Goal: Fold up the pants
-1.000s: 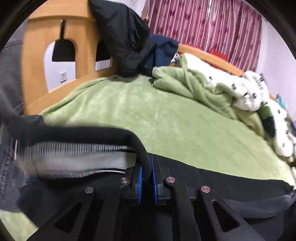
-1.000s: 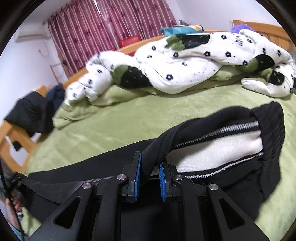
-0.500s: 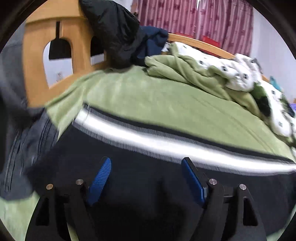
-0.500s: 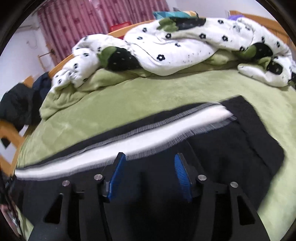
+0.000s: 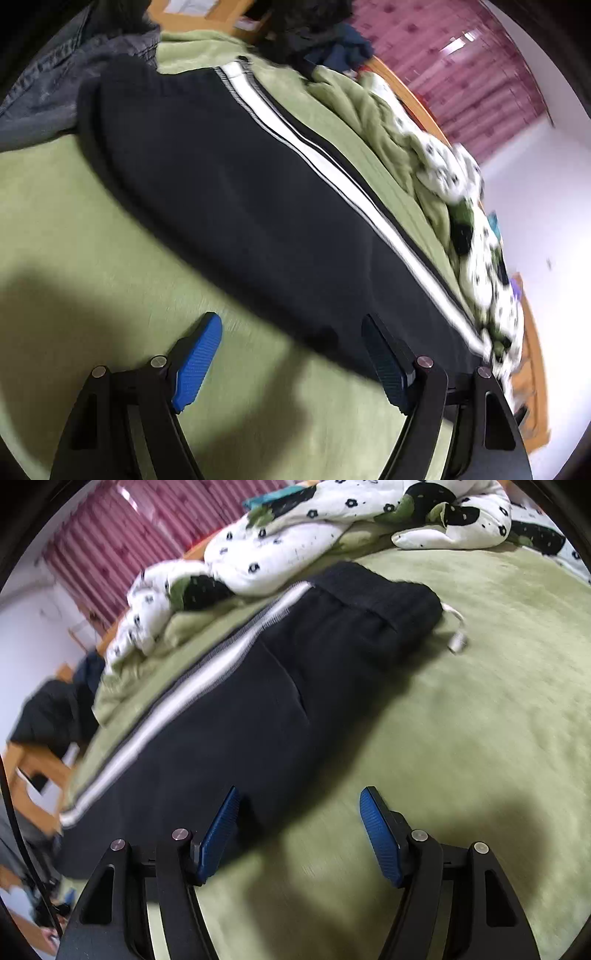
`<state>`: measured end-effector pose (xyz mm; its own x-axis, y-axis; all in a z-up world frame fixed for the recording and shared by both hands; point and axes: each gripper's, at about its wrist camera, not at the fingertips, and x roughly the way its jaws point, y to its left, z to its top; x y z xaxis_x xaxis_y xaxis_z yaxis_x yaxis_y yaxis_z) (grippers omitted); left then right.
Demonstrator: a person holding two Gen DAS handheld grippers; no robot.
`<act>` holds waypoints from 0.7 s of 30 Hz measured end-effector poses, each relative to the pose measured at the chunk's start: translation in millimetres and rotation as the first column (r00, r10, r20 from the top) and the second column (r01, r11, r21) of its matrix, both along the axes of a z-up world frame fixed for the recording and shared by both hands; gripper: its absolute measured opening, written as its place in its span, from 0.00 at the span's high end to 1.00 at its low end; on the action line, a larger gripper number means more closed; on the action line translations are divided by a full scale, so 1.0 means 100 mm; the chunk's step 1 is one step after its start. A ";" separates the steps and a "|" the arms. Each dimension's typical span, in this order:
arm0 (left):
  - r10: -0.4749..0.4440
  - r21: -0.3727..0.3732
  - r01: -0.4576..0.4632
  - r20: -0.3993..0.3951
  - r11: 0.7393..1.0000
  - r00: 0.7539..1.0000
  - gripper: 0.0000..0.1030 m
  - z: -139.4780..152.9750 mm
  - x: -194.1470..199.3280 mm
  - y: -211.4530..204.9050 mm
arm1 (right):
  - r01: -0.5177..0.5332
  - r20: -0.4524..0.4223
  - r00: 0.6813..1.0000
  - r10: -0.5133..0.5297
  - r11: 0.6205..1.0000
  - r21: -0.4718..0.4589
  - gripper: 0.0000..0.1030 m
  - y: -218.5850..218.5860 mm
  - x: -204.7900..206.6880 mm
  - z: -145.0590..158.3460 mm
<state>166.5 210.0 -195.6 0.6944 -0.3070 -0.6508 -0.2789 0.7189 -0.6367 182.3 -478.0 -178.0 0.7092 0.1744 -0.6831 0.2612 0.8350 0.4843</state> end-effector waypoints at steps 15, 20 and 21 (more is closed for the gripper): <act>0.011 0.199 -0.006 -0.024 0.980 1.000 0.90 0.39 0.08 -0.11 | 0.051 0.041 0.998 -0.050 0.998 -0.028 0.88 -0.16 0.34 0.42; -0.145 0.193 0.154 -0.058 0.969 0.988 0.89 0.38 -0.50 -0.41 | 0.039 -0.001 0.999 -0.040 0.994 -0.100 0.88 -0.47 -0.21 0.54; -0.162 0.185 0.170 -0.059 0.968 0.985 0.89 0.35 -0.60 -0.42 | 0.038 -0.006 0.999 -0.039 0.994 -0.099 0.88 -0.54 -0.33 0.54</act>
<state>106.3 167.7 -160.4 0.6144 -0.2844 -0.7360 -0.1691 0.8636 -0.4749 149.1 -531.7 -124.3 0.7088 0.0785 -0.7010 0.2975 0.8678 0.3980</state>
